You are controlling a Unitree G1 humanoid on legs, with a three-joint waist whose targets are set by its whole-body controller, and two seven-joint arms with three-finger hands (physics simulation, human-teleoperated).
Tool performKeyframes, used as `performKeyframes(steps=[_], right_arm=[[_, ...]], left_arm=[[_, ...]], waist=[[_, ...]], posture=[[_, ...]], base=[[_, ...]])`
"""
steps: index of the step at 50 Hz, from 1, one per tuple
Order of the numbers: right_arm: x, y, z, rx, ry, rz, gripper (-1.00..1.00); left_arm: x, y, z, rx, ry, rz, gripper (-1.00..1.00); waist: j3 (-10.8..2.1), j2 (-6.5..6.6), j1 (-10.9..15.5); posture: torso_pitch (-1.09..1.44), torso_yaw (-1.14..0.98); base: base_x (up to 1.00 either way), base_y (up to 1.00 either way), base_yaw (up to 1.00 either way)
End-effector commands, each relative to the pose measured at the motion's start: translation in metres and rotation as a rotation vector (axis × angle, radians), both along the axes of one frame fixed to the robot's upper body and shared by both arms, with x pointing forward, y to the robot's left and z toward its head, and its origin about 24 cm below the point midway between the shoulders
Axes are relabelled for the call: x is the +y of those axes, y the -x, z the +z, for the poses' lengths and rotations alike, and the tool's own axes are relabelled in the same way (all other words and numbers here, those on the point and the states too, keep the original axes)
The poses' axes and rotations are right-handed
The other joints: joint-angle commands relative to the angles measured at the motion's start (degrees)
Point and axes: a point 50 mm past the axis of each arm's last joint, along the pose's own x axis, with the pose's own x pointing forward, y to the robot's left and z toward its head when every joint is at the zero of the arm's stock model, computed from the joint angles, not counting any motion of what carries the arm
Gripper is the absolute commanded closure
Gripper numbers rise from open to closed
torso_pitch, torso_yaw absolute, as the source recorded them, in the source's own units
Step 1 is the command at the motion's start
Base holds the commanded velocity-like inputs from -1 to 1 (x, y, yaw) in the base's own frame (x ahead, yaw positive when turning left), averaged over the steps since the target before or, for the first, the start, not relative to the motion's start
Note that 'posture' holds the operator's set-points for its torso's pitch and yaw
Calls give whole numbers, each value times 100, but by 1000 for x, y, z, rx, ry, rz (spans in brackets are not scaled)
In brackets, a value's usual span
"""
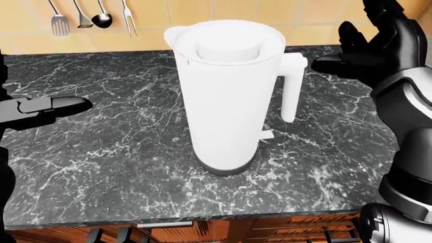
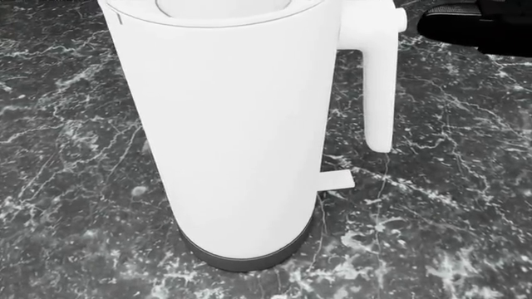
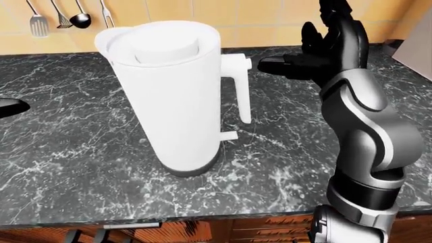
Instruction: Press the button to open the lid of the electric kettle.
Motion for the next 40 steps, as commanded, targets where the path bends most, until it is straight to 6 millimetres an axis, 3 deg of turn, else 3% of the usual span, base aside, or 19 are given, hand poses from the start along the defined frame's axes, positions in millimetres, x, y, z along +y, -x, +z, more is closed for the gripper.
performKeyframes(steps=[1, 40], right_arm=[[-1, 7, 18, -89, 7, -5, -100], [15, 8, 19, -92, 15, 37, -100]], left_arm=[[-1, 6, 12, -68, -30, 9, -100], [0, 8, 13, -71, -29, 13, -100]], waist=[[-131, 9, -1], [-123, 25, -7]], posture=[[0, 0], [0, 0]], base=[[0, 0, 0], [0, 0, 0]])
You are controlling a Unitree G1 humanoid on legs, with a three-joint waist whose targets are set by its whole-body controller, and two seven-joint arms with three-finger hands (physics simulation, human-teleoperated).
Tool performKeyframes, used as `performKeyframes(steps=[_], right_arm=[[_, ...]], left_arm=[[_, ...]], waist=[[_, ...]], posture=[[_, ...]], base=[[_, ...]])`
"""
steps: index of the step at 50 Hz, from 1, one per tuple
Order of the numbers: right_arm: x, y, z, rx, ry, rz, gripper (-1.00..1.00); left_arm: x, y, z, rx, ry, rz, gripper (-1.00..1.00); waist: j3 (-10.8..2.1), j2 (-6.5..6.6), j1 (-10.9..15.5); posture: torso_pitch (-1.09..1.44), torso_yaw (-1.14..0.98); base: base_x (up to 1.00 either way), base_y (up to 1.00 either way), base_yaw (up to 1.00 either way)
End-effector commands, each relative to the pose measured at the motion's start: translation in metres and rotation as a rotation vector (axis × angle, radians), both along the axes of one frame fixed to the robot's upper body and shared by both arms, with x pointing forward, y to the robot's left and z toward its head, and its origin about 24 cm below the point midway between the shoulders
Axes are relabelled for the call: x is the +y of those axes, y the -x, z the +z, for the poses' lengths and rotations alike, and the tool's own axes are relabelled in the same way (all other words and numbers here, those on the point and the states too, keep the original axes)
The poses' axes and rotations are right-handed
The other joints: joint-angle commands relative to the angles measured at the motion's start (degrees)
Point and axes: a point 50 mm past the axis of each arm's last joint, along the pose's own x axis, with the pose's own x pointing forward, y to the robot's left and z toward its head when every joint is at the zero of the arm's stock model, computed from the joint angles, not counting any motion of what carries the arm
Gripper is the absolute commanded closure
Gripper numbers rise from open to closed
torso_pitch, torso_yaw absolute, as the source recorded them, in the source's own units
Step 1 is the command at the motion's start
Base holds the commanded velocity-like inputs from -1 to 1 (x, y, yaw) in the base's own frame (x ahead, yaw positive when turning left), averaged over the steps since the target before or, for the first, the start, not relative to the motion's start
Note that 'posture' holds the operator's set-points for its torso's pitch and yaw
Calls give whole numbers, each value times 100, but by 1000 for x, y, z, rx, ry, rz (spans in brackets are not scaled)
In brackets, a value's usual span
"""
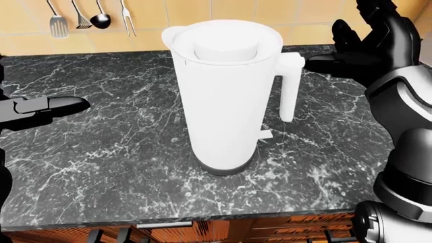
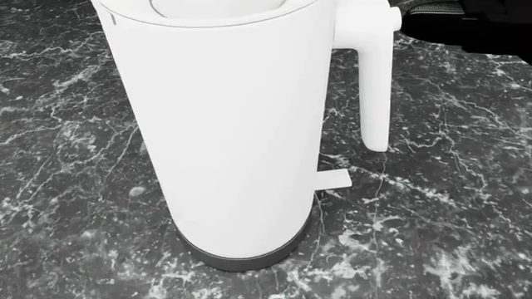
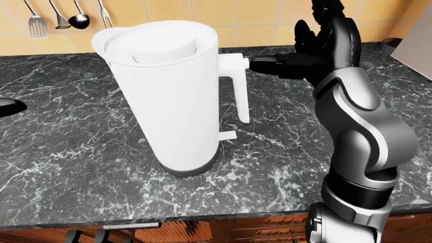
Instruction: Press the button to open the lid of the electric kettle.
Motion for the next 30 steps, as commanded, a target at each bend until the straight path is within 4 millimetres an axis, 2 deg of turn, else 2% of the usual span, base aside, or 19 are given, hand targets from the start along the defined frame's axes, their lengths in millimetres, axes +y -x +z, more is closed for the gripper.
performKeyframes(steps=[1, 15, 30], right_arm=[[3, 7, 16, -86, 9, 14, -100], [12, 6, 16, -85, 11, 38, -100], [36, 6, 16, -87, 25, 104, -100]], left_arm=[[-2, 6, 12, -68, -31, 8, -100], [-1, 7, 13, -70, -32, 9, -100], [0, 8, 13, -71, -32, 11, -100]], waist=[[-132, 6, 7], [-134, 16, -1], [-125, 55, -23]], posture=[[0, 0], [0, 0], [0, 0]], base=[[0, 0, 0], [0, 0, 0], [0, 0, 0]])
